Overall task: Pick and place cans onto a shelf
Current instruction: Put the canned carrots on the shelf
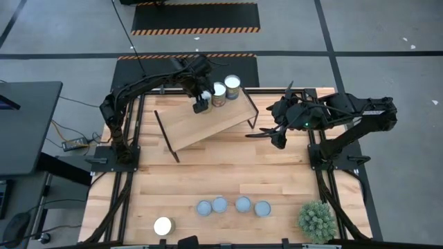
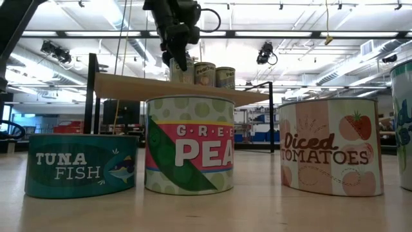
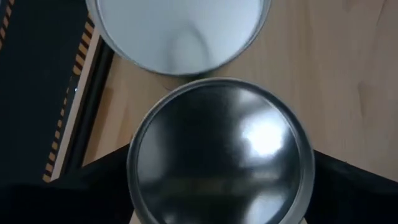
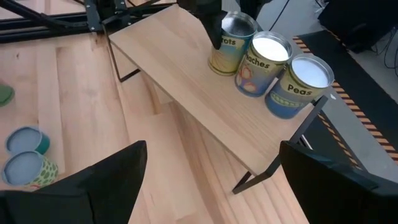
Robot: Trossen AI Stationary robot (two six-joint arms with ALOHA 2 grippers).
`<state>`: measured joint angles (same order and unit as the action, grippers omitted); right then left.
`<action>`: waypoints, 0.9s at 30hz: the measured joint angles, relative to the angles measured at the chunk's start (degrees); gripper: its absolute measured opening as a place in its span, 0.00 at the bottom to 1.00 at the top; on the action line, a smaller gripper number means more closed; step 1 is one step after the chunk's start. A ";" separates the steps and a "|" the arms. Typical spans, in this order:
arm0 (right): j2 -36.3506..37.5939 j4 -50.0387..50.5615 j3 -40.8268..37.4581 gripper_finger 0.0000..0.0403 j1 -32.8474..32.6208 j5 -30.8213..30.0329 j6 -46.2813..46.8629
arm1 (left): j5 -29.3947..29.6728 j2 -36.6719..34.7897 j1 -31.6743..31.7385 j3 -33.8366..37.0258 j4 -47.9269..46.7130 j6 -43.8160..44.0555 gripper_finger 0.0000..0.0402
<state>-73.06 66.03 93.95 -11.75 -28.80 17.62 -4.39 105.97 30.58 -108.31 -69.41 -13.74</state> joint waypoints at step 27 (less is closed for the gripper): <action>0.00 -0.77 0.02 0.93 0.00 0.44 0.36 | 2.70 -0.63 -0.61 -7.23 -1.29 1.35 0.99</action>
<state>-73.06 65.25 93.97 -11.75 -28.36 17.98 -1.69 105.34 29.97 -115.55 -70.70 -12.39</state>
